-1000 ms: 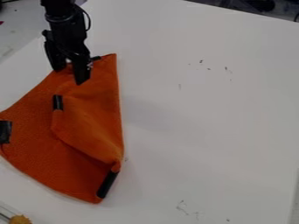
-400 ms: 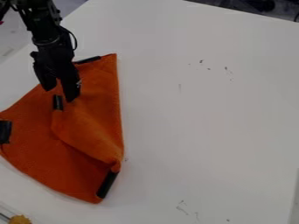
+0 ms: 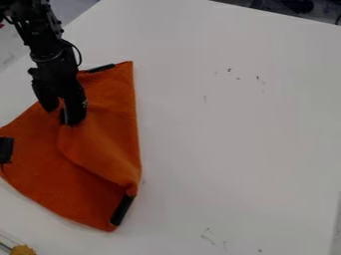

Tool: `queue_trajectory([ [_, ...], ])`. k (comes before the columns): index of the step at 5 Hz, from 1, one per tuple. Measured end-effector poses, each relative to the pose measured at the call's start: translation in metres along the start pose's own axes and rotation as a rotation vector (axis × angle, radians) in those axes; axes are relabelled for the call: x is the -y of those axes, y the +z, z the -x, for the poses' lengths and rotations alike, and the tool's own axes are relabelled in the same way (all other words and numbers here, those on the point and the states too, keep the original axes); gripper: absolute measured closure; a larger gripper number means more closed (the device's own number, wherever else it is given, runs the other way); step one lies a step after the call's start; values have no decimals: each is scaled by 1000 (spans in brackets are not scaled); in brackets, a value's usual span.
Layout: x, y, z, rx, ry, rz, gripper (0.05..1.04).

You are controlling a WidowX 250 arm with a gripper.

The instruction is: Unfold the cloth from left to top right

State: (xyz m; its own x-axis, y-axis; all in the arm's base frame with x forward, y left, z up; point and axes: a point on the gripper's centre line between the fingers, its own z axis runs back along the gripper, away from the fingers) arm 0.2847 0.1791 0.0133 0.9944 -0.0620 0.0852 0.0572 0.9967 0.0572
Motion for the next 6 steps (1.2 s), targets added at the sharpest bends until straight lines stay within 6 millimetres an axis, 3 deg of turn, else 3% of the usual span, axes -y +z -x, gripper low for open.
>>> queue_trajectory([
  [2,0,1,-1,-18,-25,-20,693],
  [3,6,7,-12,-38,-83,-52,906],
  [4,18,33,-37,-29,-160,-124,1011],
  [6,63,67,-87,9,-271,-189,1027],
])
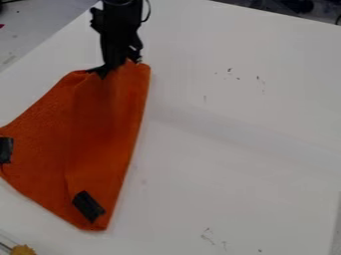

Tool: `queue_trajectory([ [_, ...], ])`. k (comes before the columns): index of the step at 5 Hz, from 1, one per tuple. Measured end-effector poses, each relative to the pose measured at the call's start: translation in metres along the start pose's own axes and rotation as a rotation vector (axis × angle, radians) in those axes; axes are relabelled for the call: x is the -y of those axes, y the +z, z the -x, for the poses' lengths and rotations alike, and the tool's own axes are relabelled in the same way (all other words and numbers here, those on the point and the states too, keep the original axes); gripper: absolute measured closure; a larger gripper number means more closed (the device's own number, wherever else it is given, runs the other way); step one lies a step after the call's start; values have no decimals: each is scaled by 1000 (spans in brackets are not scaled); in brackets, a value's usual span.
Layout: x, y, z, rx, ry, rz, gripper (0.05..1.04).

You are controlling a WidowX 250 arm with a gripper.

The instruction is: Unfold the cloth from left to top right

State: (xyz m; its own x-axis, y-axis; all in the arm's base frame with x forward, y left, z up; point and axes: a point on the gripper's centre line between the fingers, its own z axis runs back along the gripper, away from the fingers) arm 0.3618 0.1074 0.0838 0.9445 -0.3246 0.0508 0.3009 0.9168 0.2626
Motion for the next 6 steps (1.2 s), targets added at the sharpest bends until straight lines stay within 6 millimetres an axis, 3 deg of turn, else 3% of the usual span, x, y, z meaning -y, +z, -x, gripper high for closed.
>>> queue_trajectory([
  [1,20,5,-19,48,-13,9,1027],
  [5,53,-43,-51,110,6,168,1027],
  [6,58,-42,-54,120,-3,180,1027],
])
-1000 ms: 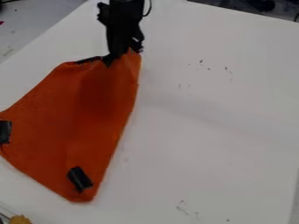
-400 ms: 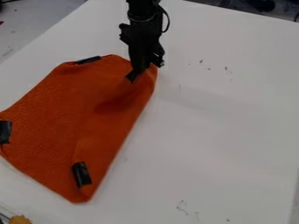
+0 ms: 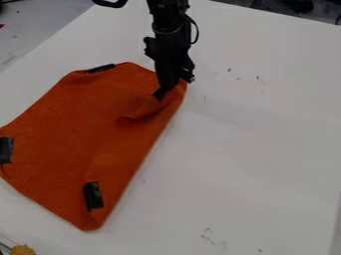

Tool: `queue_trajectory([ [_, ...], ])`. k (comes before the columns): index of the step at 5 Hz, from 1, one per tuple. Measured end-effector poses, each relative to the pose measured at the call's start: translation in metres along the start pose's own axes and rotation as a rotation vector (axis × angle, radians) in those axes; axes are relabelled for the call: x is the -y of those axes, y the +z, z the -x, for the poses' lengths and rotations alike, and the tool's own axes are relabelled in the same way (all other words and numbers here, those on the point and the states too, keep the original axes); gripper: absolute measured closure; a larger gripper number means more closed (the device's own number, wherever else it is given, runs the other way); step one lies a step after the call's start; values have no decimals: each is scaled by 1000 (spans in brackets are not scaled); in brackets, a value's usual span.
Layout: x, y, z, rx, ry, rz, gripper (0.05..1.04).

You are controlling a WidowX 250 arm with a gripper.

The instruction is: Unfold the cloth from left to top right

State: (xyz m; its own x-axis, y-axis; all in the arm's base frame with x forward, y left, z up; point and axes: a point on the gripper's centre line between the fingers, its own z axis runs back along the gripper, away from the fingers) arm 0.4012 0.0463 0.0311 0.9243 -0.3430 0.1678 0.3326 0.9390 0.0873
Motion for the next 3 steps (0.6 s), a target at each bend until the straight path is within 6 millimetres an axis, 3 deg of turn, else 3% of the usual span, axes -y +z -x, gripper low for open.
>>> queue_trajectory([
  [3,38,-1,-17,32,-117,43,1029],
])
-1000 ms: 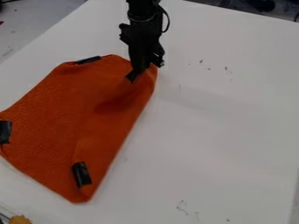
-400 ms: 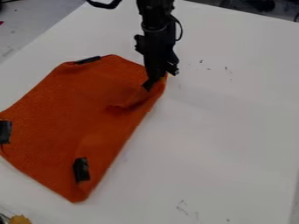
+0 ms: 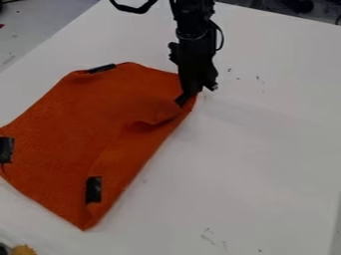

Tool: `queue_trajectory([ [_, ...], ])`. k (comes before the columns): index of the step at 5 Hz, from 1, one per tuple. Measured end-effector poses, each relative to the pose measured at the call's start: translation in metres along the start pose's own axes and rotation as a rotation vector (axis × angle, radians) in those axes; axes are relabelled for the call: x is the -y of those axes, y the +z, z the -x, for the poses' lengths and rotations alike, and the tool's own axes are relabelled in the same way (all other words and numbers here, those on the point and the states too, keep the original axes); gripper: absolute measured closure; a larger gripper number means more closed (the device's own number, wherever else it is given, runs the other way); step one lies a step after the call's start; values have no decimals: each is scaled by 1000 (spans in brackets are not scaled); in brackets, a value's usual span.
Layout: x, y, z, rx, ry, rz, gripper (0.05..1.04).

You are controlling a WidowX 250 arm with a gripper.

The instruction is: Unfold the cloth from left to top right

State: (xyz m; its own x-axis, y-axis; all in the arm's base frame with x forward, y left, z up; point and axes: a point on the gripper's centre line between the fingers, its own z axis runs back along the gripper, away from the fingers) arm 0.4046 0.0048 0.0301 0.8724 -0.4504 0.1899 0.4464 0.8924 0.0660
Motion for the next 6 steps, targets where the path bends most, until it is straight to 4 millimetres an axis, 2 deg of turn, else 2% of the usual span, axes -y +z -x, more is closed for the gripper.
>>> queue_trajectory([
  [1,7,-5,-5,13,-31,8,1013],
  [2,17,-8,-9,36,-20,18,869],
  [3,34,-8,-17,48,-10,46,624],
  [4,52,-8,-19,65,28,39,316],
  [5,67,1,-27,119,71,-13,91],
  [6,73,6,-27,68,57,-70,80],
])
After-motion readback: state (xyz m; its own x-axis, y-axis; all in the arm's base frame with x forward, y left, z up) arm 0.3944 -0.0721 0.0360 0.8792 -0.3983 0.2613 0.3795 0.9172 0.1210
